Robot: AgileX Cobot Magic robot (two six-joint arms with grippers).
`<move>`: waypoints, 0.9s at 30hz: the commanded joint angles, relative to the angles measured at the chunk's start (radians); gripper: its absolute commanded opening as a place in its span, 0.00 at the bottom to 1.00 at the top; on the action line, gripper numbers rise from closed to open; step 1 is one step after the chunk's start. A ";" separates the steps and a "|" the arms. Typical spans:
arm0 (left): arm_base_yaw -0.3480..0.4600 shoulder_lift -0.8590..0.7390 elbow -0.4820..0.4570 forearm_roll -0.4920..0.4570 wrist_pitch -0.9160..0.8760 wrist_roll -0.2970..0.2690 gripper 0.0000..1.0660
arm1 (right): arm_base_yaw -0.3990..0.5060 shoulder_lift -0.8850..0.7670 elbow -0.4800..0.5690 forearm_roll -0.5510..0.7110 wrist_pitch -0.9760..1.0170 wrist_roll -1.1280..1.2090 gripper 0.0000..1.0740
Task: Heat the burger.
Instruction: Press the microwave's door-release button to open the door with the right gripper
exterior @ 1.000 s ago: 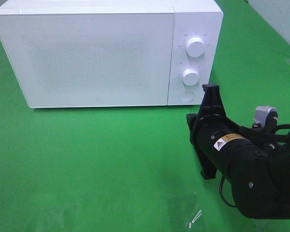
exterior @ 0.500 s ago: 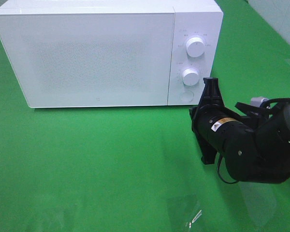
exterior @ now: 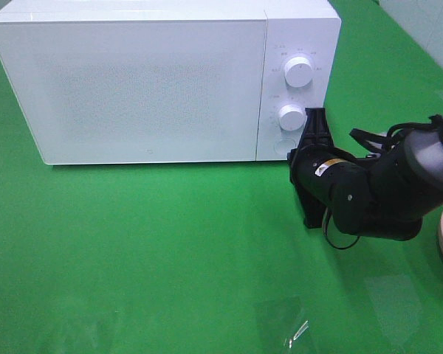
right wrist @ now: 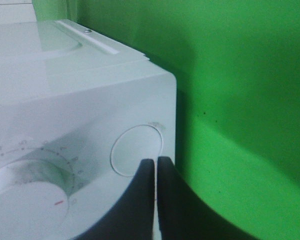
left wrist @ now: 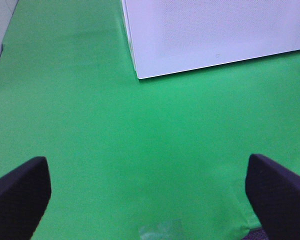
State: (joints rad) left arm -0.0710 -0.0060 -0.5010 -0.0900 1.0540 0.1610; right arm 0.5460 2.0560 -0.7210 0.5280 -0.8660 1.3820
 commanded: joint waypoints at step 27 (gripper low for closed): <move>-0.001 -0.023 0.003 -0.006 -0.016 -0.003 0.92 | -0.035 0.084 -0.143 0.010 -0.094 -0.029 0.00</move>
State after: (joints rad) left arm -0.0710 -0.0060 -0.5010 -0.0900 1.0530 0.1610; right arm 0.5140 2.1420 -0.8470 0.5380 -0.8710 1.3470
